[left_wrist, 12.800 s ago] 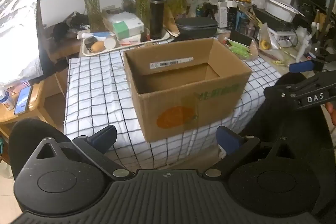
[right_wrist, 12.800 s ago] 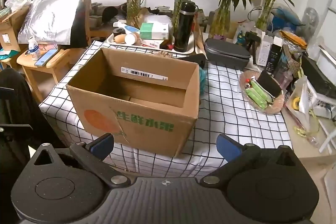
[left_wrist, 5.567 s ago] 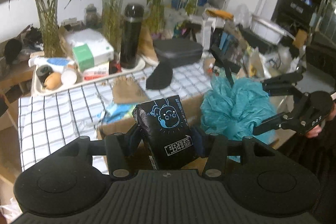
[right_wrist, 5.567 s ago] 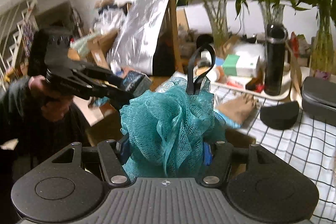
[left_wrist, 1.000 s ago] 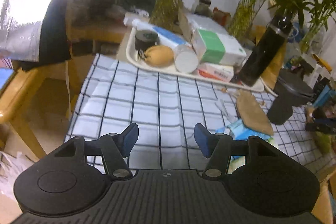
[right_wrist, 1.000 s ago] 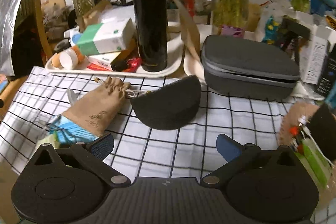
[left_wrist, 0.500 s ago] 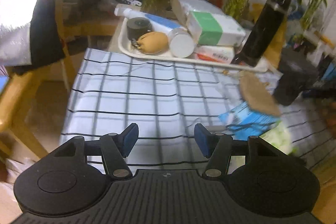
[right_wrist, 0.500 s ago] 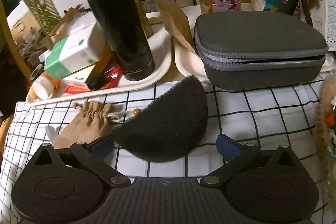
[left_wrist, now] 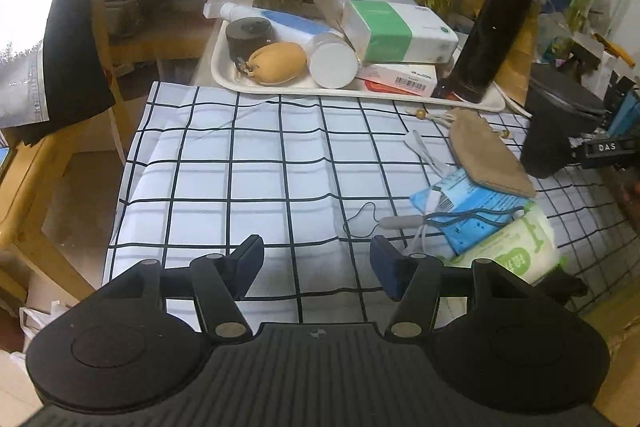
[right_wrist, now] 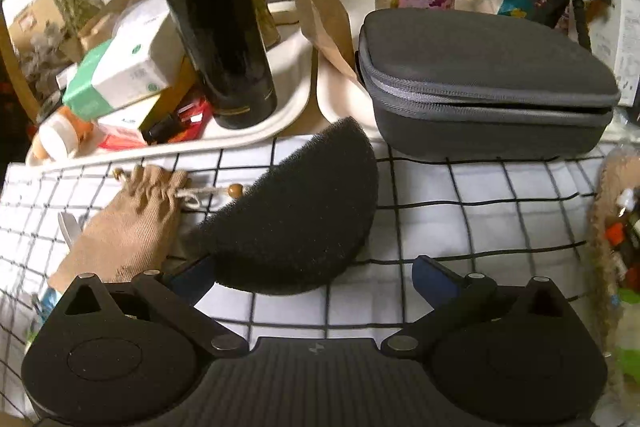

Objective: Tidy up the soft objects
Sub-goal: 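Lower the right gripper onto the black foam half-disc and close it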

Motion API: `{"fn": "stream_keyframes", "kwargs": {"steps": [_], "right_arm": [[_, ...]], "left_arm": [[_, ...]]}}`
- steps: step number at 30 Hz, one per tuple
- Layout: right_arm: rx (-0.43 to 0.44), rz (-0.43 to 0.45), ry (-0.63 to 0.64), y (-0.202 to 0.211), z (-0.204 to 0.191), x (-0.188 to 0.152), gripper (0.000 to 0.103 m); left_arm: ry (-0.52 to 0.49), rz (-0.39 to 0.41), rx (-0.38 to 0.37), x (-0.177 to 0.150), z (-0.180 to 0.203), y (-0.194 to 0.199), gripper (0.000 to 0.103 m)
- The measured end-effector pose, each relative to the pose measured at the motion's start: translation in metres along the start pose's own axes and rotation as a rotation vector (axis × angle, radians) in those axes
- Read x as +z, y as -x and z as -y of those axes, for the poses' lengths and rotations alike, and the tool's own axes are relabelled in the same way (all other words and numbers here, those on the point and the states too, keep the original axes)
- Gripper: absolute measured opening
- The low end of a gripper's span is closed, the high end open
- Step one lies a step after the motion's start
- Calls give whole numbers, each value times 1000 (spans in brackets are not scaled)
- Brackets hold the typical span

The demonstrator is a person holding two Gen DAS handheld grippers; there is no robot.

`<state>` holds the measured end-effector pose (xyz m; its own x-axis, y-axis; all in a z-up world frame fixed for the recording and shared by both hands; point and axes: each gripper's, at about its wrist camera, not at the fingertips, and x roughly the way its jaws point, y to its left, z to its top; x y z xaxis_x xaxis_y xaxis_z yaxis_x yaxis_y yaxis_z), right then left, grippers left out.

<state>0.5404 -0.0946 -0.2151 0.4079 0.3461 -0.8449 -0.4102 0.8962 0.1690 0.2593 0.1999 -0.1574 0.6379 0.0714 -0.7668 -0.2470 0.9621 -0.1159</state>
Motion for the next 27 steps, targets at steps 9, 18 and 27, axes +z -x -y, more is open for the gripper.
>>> {"fn": "stream_keyframes", "kwargs": {"steps": [9,18,27], "right_arm": [[-78,62,-19,21,-3,9,103],[-8,104,-50,-8,-23,19,103],[-80,11,-72,-35,-19,18,100]], "left_arm": [[-26,1,-18,2,8,-1,58],[-33,-3,-34,2,14,-5,58],[-34,0,-32,5,15,-2,58]]}}
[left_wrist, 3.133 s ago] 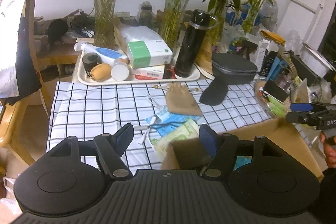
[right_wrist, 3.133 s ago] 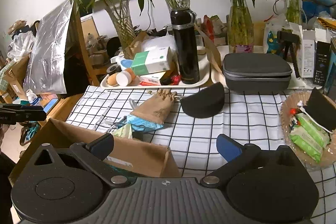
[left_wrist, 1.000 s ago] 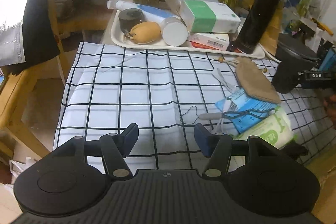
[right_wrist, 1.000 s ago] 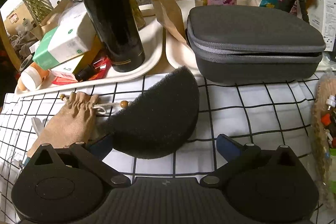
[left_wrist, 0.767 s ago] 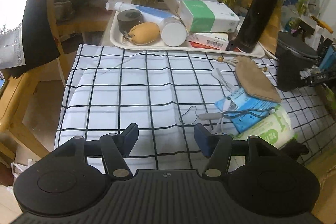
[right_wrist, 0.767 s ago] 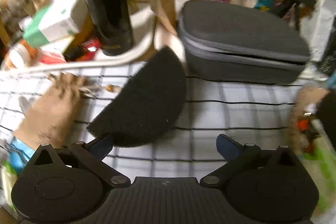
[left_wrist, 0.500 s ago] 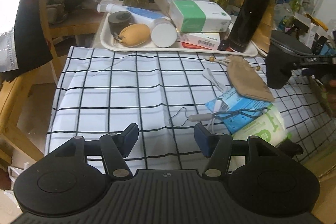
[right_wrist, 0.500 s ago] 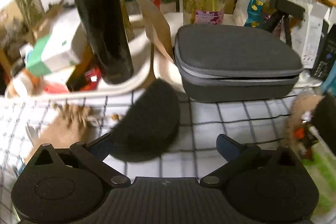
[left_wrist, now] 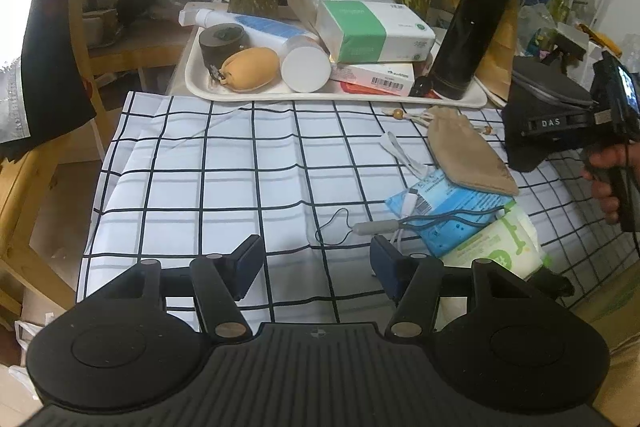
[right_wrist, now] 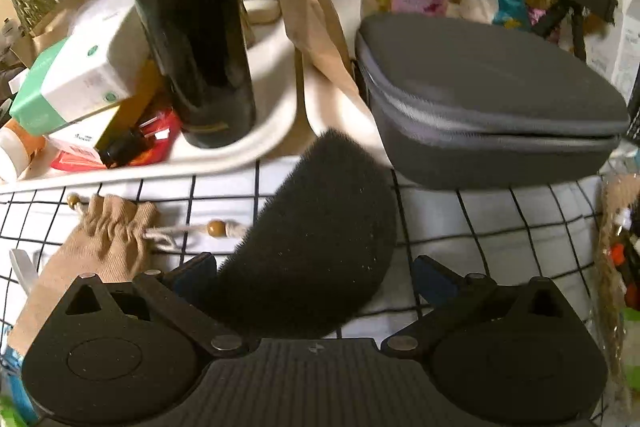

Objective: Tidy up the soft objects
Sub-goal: 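Lower the right gripper onto the black foam half-disc and close it, then lift the black foam half-disc with the right gripper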

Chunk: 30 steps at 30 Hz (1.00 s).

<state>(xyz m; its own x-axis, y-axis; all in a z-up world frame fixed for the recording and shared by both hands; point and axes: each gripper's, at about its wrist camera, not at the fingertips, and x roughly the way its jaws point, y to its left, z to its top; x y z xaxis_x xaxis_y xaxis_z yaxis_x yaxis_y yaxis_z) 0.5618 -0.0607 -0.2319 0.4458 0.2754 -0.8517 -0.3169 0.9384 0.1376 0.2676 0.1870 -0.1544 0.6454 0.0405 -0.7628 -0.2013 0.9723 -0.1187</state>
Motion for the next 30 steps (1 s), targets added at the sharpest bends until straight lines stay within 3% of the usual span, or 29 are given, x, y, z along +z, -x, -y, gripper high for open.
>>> {"fn": "stream_keyframes", "kwargs": {"steps": [1,2,6,10,16,25,30], "right_arm": [[17,-13,-5,2,3,0,86],[47,-24,-16,5,7,0,79],[64,-17,15,26,16,-2,74],[80,62,42,78,35,-4,74],[85,179,-26,155,73,-26,74],[114,255,-33,217,78,-70,74],[162,258,-66,229,80,-86,74]], "left_arm": [[0,1,2,1,1,1,58],[-1,4,1,1,2,3,58],[-27,21,19,1,8,12,58],[-12,59,50,-1,2,33,58],[15,108,76,-1,1,80,58],[16,140,93,11,30,149,58],[-21,147,94,13,44,158,58]]}}
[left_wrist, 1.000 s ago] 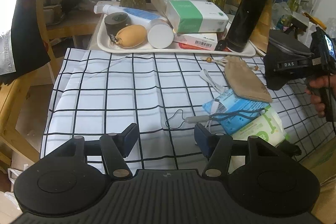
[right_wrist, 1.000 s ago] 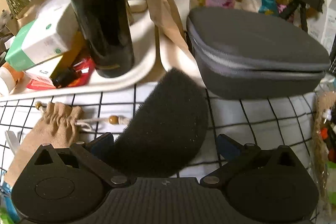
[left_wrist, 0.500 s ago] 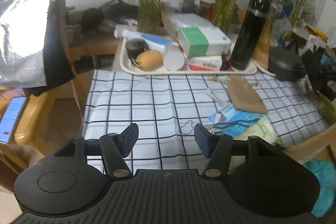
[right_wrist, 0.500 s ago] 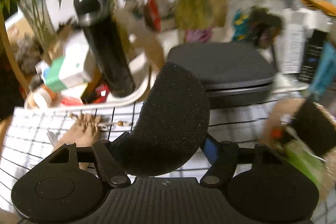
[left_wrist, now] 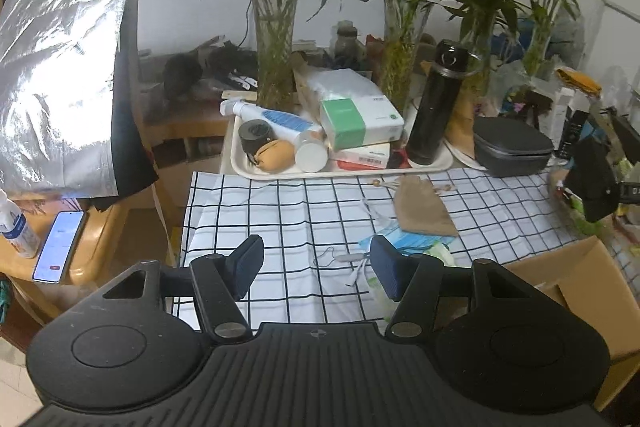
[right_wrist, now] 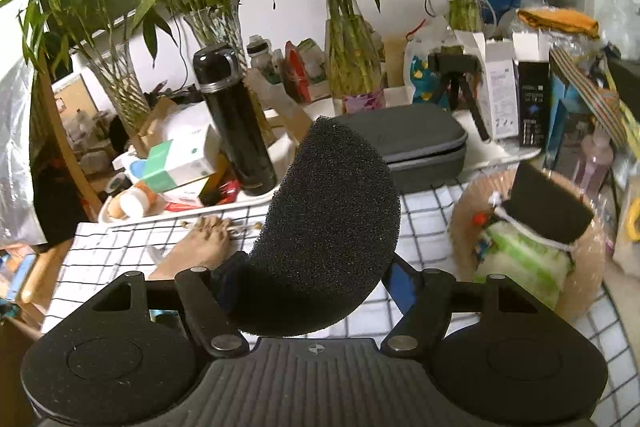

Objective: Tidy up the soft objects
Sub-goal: 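Lift the black foam half-disc with the right gripper, then grasp the corded earphones with the left gripper and lift them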

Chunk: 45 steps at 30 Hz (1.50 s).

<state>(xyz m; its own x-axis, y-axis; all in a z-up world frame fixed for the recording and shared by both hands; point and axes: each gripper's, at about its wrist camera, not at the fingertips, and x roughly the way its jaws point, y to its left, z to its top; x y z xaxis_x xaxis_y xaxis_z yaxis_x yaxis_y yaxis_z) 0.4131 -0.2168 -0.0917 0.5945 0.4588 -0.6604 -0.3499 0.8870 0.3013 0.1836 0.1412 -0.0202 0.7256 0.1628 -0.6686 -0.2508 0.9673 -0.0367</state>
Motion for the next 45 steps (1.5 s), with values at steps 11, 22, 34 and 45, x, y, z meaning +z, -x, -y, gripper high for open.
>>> {"fn": "stream_keyframes", "kwargs": {"steps": [11,22,34,45], "right_arm": [[9,12,24,6,-10,-6,75],[33,-14,48,-5,-16,-3,75],[27,-50,64,-19,-19,-1,75],[29,-89,95,-34,-26,-1,76]], "left_arm": [[-26,-29,-62,-2,6,-13,58],[-9,-36,-170,8,-6,-72,58],[-243,-103,-257,2,3,-149,57],[-406,-199,-298,-12,9,-198,48]]}}
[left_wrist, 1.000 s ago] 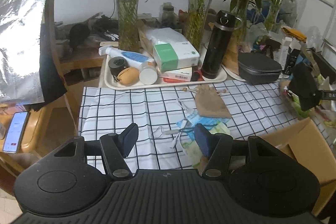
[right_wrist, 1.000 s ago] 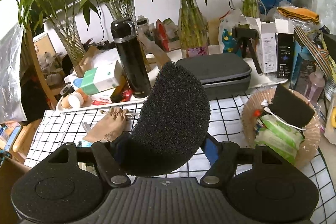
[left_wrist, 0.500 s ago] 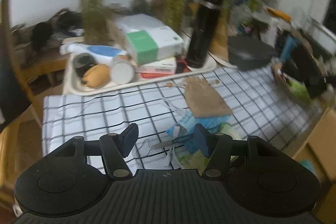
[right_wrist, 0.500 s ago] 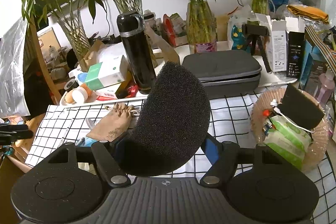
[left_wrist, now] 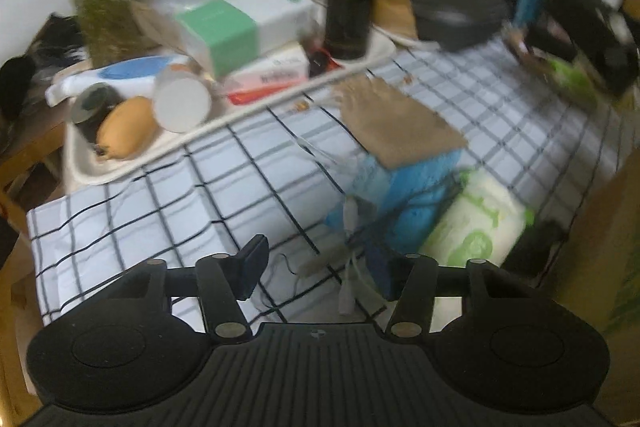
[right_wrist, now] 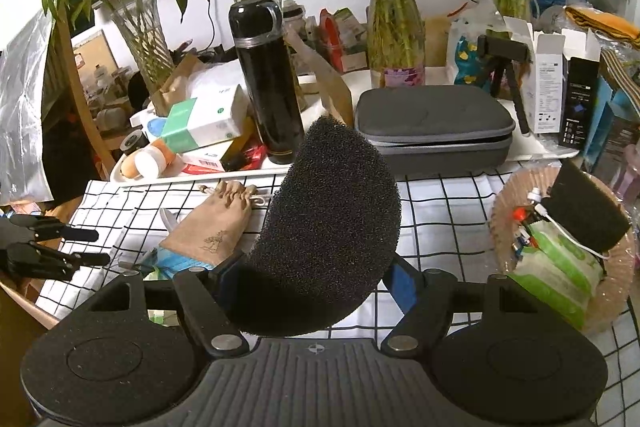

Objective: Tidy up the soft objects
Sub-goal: 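Grasp the corded earphones with the left gripper and lift them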

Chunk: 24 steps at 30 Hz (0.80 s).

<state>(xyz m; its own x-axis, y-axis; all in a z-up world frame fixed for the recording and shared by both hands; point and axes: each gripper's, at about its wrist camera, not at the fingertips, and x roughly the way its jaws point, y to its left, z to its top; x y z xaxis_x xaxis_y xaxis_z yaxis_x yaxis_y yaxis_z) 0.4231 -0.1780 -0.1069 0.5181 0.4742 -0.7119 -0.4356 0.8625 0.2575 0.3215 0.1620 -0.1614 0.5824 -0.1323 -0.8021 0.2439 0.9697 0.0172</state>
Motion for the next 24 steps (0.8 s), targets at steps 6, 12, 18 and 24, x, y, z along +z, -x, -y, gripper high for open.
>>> {"fn": "stream_keyframes", "kwargs": {"steps": [6,12,18,24], "right_arm": [[5,-11,30,-5,-5,1,76],[3,-17,42,-9,-8,2,76],[1,-16,60,-9,-13,2,76],[-7,-12,72,-8,-14,3,77]], "left_arm": [[-68,-40,-12,-3,4,-18,36],[-24,-63,-41,-2,-6,-30,28],[-41,-74,-59,-4,1,-29,16],[-33,-89,-68,-4,1,-28,11]]}}
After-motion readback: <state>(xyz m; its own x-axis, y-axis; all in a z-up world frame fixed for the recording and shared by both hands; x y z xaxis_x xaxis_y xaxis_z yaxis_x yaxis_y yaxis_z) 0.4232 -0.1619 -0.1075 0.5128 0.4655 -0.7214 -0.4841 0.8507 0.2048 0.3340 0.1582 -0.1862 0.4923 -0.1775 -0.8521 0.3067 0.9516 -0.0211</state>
